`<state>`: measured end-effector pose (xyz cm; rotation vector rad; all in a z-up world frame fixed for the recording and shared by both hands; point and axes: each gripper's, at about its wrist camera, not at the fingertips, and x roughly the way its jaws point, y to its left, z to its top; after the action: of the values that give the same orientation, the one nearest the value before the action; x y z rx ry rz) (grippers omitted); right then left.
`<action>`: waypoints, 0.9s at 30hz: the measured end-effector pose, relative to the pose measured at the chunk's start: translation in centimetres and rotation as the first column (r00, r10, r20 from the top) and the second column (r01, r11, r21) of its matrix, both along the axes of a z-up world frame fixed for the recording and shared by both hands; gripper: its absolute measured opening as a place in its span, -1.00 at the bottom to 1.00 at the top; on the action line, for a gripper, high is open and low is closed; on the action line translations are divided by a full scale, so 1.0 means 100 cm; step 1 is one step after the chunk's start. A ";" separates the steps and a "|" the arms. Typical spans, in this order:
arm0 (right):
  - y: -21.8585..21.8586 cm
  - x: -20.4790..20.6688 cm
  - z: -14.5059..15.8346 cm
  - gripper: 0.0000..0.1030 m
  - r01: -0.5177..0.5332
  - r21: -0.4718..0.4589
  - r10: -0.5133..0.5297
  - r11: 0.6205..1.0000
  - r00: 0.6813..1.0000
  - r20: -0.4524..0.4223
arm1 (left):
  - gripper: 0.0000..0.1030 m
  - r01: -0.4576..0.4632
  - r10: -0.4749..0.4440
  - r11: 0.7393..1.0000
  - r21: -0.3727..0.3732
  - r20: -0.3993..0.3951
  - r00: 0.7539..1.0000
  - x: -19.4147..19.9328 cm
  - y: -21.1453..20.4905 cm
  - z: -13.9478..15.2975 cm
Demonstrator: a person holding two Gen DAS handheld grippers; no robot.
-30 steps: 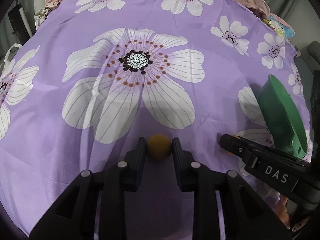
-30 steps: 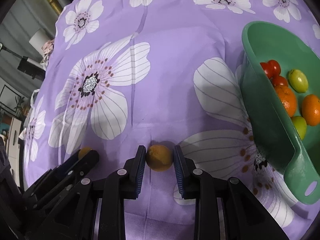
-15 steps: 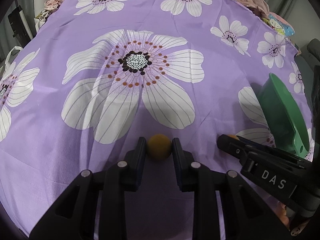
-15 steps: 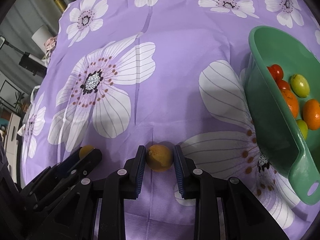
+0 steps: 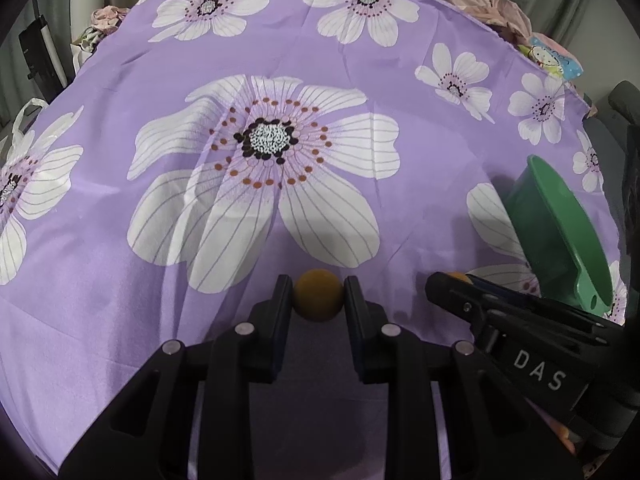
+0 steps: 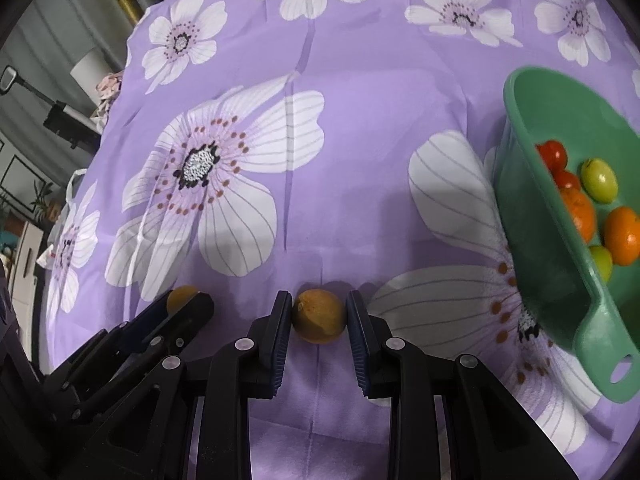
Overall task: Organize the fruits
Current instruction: 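Lift the yellow tomato with the right tool and carry it over the bowl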
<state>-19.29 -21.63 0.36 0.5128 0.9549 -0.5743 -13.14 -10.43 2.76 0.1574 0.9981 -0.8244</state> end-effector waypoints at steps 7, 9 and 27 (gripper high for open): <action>0.005 -0.005 0.020 -0.42 -0.009 -0.057 0.013 0.998 0.998 0.066 | -0.50 -0.018 0.020 0.999 -0.046 0.042 0.999 -0.004 0.004 0.016; 0.004 -0.007 0.027 -0.42 -0.010 -0.074 0.017 0.997 0.996 0.087 | -0.50 -0.023 0.026 0.998 -0.061 0.052 0.998 -0.006 0.004 0.022; -0.024 -0.053 0.074 -0.42 0.082 -0.120 -0.052 0.989 0.971 0.234 | -0.50 0.010 0.007 0.984 -0.179 0.096 0.995 -0.048 -0.034 0.065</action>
<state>-24.58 -24.05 7.75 0.4857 0.6775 -0.6182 -17.90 -13.82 9.24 0.0430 0.8289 -0.8953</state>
